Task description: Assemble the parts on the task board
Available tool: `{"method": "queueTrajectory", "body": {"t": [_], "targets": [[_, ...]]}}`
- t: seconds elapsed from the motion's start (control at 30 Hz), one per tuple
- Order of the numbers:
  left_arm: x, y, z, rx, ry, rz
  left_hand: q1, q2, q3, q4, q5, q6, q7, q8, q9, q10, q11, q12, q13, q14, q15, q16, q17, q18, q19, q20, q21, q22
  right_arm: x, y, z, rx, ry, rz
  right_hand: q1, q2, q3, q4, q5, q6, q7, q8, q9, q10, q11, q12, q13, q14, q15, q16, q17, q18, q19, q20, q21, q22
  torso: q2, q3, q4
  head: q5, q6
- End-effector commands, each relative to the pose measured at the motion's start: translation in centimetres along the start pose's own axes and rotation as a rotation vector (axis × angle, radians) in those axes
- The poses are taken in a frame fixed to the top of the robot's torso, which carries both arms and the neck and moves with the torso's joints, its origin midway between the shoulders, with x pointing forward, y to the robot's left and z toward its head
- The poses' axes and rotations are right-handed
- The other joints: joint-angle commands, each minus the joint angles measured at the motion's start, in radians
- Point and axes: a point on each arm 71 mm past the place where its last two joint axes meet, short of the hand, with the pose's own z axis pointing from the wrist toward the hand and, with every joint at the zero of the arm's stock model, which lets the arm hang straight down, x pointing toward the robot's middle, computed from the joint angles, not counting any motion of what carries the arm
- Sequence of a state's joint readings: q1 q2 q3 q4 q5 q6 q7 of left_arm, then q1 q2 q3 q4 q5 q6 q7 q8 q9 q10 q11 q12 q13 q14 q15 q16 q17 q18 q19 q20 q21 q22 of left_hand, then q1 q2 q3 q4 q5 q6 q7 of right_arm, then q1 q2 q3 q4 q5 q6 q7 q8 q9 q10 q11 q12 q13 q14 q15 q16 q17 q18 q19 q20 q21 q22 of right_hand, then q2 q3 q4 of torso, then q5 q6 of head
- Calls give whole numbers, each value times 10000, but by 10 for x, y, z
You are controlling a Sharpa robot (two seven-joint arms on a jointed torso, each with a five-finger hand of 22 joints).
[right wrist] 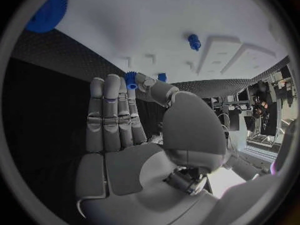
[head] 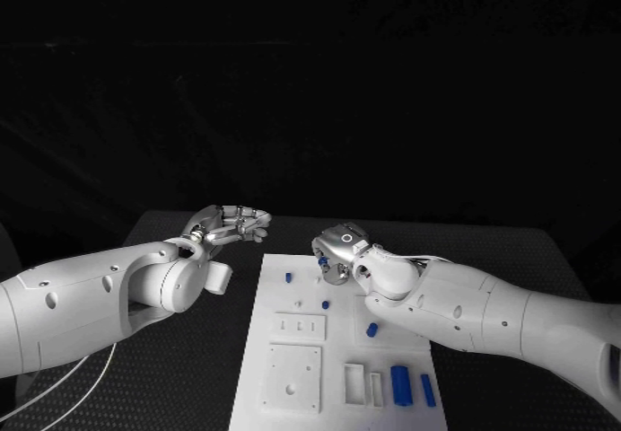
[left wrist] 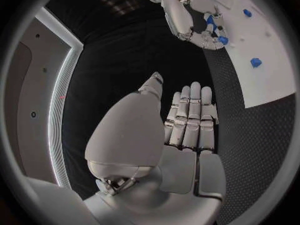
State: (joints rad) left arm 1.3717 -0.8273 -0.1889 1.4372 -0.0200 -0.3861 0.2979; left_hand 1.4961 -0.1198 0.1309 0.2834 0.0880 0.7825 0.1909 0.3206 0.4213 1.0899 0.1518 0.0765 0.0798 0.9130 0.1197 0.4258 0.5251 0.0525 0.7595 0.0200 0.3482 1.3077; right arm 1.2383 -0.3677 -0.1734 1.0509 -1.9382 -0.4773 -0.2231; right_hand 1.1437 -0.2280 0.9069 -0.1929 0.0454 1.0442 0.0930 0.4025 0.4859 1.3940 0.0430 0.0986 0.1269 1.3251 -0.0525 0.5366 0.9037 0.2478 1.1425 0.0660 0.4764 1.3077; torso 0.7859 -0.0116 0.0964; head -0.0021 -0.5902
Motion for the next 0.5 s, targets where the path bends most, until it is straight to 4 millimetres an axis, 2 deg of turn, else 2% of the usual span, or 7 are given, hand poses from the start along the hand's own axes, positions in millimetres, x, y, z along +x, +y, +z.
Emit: {"method": "queueTrajectory", "body": {"t": [0.03,0.27,0.43,0.5], "targets": [[3,-4,0,171,167,-59,88,-17,-19,32,-5,48,-1,-67,-12,69,-9,-32,-11,44,10,-66,14,204,92,1,-57,129,-1,2,1,-64,-121,-172,135,2,64,29,32,97,6,47,7,48,2,-24,737,5,-57,63,16,139,-21,-79,40,245,62,-20,55,-25,3],[3,-7,0,219,171,-40,95,-17,-28,35,-5,50,0,-66,-13,72,-8,-34,-11,45,11,-68,15,204,92,2,-58,129,0,2,3,-74,-51,-219,133,-9,74,44,32,100,5,45,13,54,1,-27,745,5,-58,73,17,139,-23,-81,59,245,124,-49,104,-40,5],[2,-7,1,222,165,-35,101,-17,-35,37,-5,50,1,-67,-14,73,-8,-36,-11,45,12,-69,16,204,92,3,-58,130,3,2,3,-45,53,-251,135,-19,80,51,32,103,4,43,17,58,-1,-30,751,6,-60,81,19,139,-24,-83,74,245,141,-62,106,-52,-13],[3,-7,1,222,173,-37,103,-17,-38,37,-5,51,1,-67,-15,74,-8,-36,-11,45,12,-69,16,204,92,3,-58,130,4,3,3,-53,77,-254,136,-22,84,52,32,104,3,43,19,59,-1,-31,753,6,-60,84,19,139,-25,-84,80,245,137,-55,97,-38,-25]]}}
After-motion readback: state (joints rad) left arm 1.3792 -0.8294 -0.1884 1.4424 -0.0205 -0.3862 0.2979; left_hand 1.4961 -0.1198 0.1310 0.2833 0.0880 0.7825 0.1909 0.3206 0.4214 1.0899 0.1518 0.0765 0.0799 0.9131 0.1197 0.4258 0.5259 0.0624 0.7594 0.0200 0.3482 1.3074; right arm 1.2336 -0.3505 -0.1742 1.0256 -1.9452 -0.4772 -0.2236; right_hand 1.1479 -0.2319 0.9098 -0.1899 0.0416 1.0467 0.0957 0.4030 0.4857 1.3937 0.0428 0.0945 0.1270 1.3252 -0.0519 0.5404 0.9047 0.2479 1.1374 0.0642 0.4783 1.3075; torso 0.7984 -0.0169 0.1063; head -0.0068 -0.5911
